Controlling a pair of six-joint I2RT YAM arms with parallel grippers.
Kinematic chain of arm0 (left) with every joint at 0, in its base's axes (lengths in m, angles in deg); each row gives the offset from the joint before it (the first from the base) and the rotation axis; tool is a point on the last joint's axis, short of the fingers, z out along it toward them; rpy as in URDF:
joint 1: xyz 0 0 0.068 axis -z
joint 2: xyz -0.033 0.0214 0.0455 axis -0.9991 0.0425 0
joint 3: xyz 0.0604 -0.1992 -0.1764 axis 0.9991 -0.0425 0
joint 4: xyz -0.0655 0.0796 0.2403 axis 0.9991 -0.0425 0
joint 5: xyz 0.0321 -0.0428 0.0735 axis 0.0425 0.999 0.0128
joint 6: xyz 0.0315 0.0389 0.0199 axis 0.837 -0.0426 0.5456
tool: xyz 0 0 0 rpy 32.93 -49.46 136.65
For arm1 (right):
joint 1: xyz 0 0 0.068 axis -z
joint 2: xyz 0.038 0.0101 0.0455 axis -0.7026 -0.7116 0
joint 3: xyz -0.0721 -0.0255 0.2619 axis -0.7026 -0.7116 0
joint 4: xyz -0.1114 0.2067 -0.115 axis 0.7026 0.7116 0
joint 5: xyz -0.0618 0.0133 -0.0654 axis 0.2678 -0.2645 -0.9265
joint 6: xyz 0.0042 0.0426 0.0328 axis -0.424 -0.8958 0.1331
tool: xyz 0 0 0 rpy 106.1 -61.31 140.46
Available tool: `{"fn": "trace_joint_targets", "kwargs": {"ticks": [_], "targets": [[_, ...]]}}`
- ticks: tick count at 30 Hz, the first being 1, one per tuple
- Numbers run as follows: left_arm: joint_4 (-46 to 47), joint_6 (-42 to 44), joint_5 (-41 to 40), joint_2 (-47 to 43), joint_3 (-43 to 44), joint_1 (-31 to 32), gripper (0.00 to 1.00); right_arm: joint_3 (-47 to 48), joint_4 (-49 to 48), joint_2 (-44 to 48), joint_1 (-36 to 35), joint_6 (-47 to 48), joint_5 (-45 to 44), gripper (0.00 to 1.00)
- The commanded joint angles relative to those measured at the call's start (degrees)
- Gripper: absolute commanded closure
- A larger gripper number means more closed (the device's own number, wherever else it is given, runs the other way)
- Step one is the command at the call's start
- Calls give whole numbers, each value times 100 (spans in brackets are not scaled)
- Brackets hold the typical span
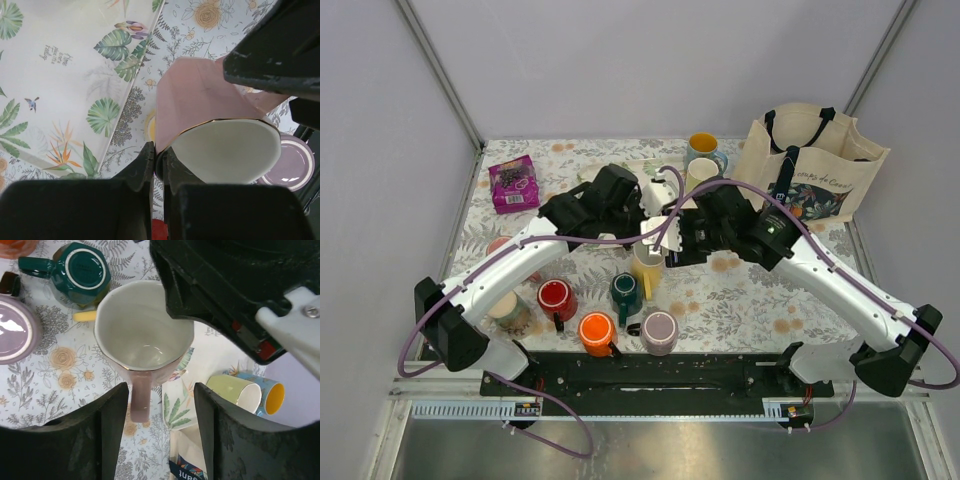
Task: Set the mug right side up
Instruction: Turn over the cup at the center of the board, then place the cup on the tray.
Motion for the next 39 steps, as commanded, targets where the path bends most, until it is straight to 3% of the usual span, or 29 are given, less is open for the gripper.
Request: {"fn": "trace_joint_targets", "kwargs": {"ticks": [1,7,12,15,18,19,22,24,27,33,39], "targets": [[725,-48,221,-152,291,-61,100,288,415,28,11,-90,238,34],[420,-127,379,-65,527,-70,100,412,1057,-350,11,331,273,32],[-153,-504,862,164,967,-157,100,173,706,-736,-85,472,-543,41],[-162,-785,1178,94,924,-202,100,288,574,-947,-86,341,-773,57],[-346,-690,1267,164,1020,-245,100,25,320,-860,-86,393,-721,88],[-460,-672,1224,199,1151,-315,91,-124,258,-817,-86,393,-712,98],[-689,-838,1188,252,1241,-587,47,-606,-23,-580,-25,402,-747,100],[-838,-883,838,269,1196,-729,31,-1055,-339,-378,177,577,-494,100],[-1006,-856,722,86,1004,-1026,24,-1294,-700,-288,878,394,358,100],[-637,-936,854,-749,177,-1941,20,-619,-561,-859,2101,788,1511,100],[-821,21,591,-952,265,-2170,20,260,-315,-1738,2928,1394,2091,100]]}}
